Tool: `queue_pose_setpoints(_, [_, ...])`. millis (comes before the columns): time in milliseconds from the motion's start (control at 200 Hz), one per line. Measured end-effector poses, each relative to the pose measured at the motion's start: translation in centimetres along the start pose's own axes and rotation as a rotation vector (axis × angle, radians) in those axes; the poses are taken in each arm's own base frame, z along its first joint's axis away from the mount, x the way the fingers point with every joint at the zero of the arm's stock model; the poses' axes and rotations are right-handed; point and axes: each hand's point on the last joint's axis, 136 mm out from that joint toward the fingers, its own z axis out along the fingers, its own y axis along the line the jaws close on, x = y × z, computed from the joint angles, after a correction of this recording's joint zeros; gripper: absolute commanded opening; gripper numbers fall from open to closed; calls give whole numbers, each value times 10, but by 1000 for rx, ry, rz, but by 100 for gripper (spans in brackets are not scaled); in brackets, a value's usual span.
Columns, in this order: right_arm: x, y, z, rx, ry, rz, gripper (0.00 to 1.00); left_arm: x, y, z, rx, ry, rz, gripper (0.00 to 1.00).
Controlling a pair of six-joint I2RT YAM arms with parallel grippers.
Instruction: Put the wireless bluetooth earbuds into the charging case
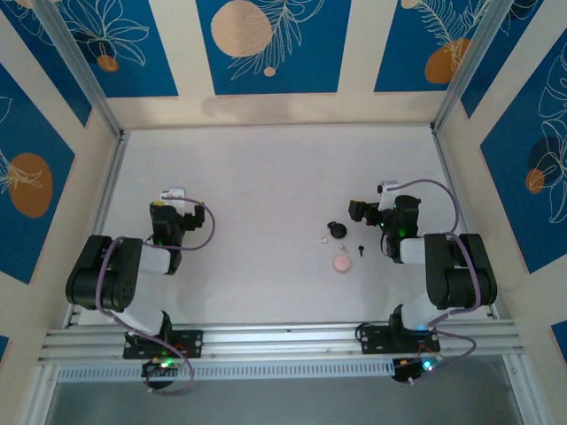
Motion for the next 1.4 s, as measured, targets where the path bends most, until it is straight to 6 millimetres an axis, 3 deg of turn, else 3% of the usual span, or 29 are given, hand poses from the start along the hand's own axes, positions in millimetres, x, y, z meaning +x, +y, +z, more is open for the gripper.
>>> queue_pose_setpoints(720, [0, -1, 0, 8, 0, 0, 99, 5, -11, 0, 66, 19, 14, 100])
queue_pose_setpoints(905, [-9, 3, -6, 16, 25, 3, 99, 3, -12, -4, 75, 34, 23, 90])
queue_pose_setpoints(1010, [-41, 9, -17, 24, 25, 21, 99, -22, -15, -10, 92, 22, 47, 86])
queue_pose_setpoints(1120, [-83, 19, -35, 27, 24, 60, 99, -72, -26, -20, 124, -36, 37, 80])
queue_pose_setpoints(1185, [-96, 25, -47, 28, 56, 92, 99, -99, -35, -26, 157, -60, 19, 76])
queue_pose_setpoints(1235, [-97, 29, -54, 28, 103, 121, 100, -115, -42, -30, 184, -61, 11, 75])
queue_pose_setpoints(1290, [-91, 36, -60, 22, 174, 149, 94, -124, -53, -33, 223, -42, -2, 72])
queue_pose_setpoints(1400, [-65, 55, -74, 2, 354, 209, 81, -120, -75, -36, 298, 53, -10, 70])
